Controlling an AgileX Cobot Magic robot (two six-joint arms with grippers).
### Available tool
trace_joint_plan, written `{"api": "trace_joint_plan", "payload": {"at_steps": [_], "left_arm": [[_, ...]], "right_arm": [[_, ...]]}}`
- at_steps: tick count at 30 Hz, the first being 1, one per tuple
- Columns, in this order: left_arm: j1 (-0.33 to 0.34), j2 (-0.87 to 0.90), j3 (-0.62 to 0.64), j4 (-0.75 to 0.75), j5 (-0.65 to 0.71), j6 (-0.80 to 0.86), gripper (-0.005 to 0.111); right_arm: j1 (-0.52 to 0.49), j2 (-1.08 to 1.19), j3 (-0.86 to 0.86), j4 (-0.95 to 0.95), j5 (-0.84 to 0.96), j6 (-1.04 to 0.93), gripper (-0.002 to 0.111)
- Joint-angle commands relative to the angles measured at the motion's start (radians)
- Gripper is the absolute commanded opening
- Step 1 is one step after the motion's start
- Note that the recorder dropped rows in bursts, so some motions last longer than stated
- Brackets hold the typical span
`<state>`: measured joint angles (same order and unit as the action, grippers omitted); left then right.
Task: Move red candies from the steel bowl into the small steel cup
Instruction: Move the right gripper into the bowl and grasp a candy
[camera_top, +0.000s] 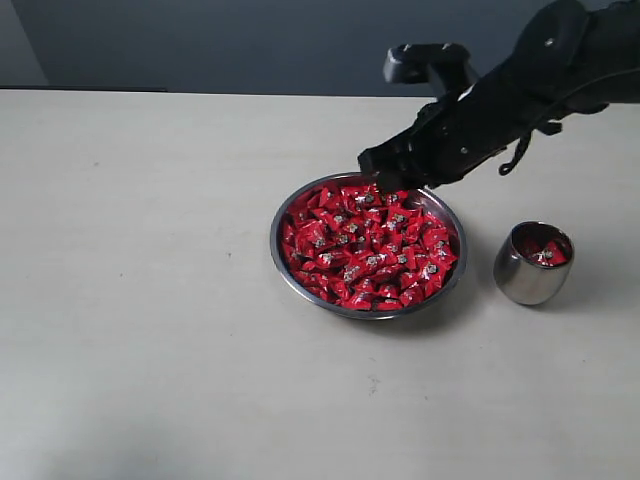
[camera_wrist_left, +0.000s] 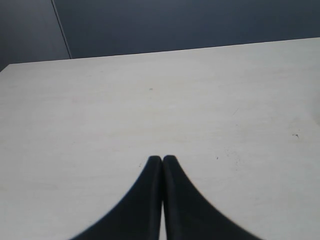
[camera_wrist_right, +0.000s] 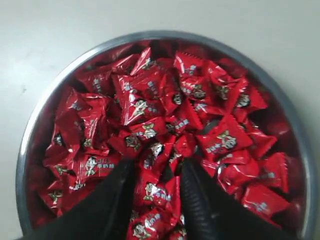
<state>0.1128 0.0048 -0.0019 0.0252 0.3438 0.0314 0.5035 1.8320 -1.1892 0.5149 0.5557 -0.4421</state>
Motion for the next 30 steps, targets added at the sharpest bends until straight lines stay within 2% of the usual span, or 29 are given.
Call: {"api": "trace_joint_plan", "payload": {"at_steps": [1,12,26,28,30], "left_arm": [[-0.005,-0.005,0.002,0.002,-0.01,-0.002,0.0],[-0.005,-0.005,0.002,0.002,-0.01,-0.002,0.0],[-0.005,-0.005,0.002,0.002,-0.01,-0.002,0.0],[-0.005,-0.005,0.002,0.002,-0.01,-0.002,0.0],[-0.005,-0.005,0.002,0.002,-0.01,-0.002,0.0]], "right_arm": [[0.039,0.098,-0.068,0.005,0.038,-0.035,0.032],[0.095,0.185,-0.114,-0.038,0.027,-0.058,0.032],[0.095,0.223,-0.114,-0.038,-0.003,-0.058,0.032],[0.095,0.225,-0.114,-0.038,-0.007,-0.058,0.027],[0.095,0.225,-0.114,-0.043,-0.009,-0.058,0.016]]}}
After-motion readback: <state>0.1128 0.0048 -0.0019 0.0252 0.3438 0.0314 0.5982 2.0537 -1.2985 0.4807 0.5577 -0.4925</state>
